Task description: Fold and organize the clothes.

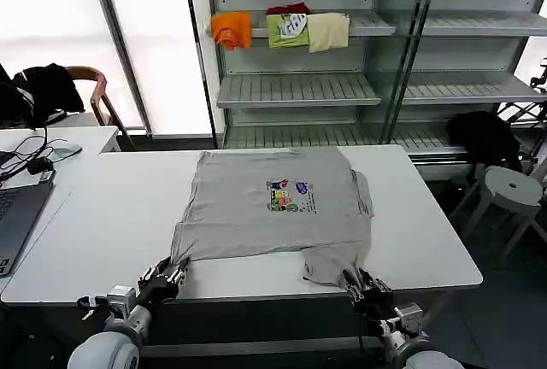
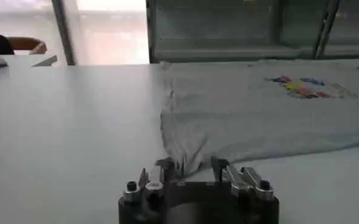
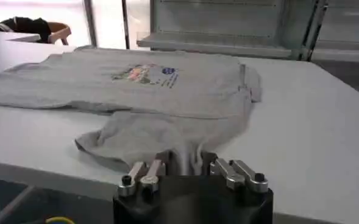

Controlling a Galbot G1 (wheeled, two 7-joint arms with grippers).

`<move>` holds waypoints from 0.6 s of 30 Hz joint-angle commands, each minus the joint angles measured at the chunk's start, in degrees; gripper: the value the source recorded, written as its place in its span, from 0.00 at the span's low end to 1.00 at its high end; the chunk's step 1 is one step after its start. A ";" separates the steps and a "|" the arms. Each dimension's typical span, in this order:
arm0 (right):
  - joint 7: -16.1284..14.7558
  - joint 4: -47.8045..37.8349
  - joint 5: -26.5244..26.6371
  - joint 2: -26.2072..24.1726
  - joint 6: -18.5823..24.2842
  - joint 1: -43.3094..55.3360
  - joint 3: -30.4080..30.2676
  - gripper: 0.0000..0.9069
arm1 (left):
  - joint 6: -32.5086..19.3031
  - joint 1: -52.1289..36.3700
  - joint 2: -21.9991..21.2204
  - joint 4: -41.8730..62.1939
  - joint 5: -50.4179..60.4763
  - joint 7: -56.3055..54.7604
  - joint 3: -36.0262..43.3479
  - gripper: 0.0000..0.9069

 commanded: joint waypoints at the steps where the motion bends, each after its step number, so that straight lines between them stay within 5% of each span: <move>1: 0.07 -0.08 -0.15 0.07 0.38 -0.14 -0.07 0.00 | -0.09 -0.41 0.12 0.17 -0.58 0.24 0.14 0.00; 9: 1.43 0.57 1.80 1.16 2.83 2.74 0.59 0.00 | -3.47 -3.35 0.24 0.28 -5.48 0.07 -0.38 0.00; 18: 3.48 -6.06 2.14 4.22 3.50 17.99 0.16 0.00 | -4.58 -14.21 -2.16 4.71 -14.36 -3.15 -0.26 0.00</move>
